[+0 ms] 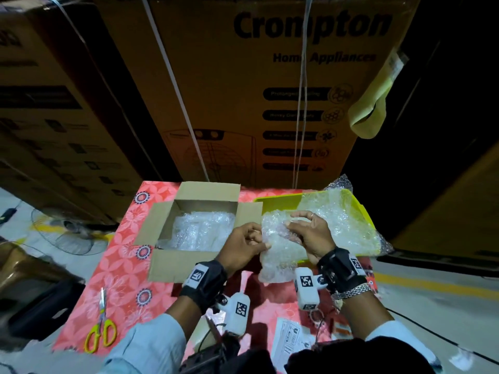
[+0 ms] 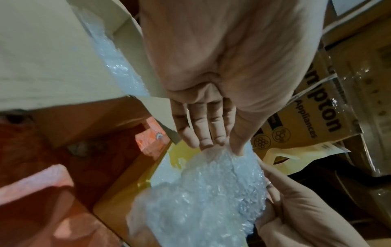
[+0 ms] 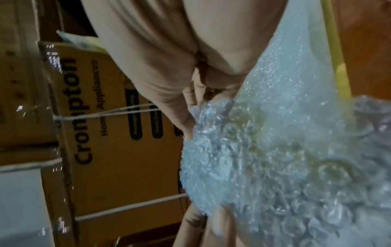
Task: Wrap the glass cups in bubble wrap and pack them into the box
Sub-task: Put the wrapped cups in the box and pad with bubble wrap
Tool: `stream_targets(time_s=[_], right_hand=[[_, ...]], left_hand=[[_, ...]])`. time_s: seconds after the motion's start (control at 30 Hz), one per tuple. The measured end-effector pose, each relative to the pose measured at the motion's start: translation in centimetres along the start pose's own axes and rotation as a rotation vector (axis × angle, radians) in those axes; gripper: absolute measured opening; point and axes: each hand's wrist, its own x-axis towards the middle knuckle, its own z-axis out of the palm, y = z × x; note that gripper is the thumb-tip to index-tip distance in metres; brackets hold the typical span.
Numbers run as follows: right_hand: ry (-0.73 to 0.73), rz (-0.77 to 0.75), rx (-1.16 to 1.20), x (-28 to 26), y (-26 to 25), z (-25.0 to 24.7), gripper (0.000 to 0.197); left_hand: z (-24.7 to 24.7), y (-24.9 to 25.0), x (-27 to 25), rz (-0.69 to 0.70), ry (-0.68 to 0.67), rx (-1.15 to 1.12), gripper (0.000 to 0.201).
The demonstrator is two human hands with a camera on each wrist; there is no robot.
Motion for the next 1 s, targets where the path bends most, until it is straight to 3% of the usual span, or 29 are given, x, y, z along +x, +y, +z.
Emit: stream_targets(time_s=[0.13, 0.3, 0.53, 0.67, 0.77, 0.9, 1.0], right_hand=[[-0.020, -0.087, -0.100, -0.8, 0.6, 2.8, 0.033], [-0.076, -0.255, -0.306, -2.3, 1.5, 6.5, 0.015], [-0.144, -0.254, -0.350, -4.8, 2.8, 11.6, 0.032], [-0.119, -0.388, -0.458, -5.4, 3.8, 14.3, 0.020], [-0.091, -0.407, -0.449, -5.8, 4.6, 16.2, 0.015], [-0.086, -0.329, -0.351, -6.2, 5.4, 18.2, 0.006], [-0.059, -0.319, -0.301, -6.2, 6.1, 19.6, 0.013]], left_hand=[[-2.6, 0.1, -1.8, 0.069, 0.057, -0.005, 0.060], [-5.8, 0.8, -3.3, 0.216, 0.069, 0.119, 0.046], [-11.5, -0.9, -4.7, 0.288, 0.170, 0.299, 0.038], [-14.1, -1.4, -5.6, 0.332, 0.220, 0.289, 0.031], [-15.9, -1.7, -6.2, 0.334, 0.222, 0.301, 0.027], [-18.2, -1.9, -6.4, 0.252, 0.090, 0.041, 0.017], [-19.6, -2.0, -6.8, 0.157, 0.023, -0.200, 0.026]])
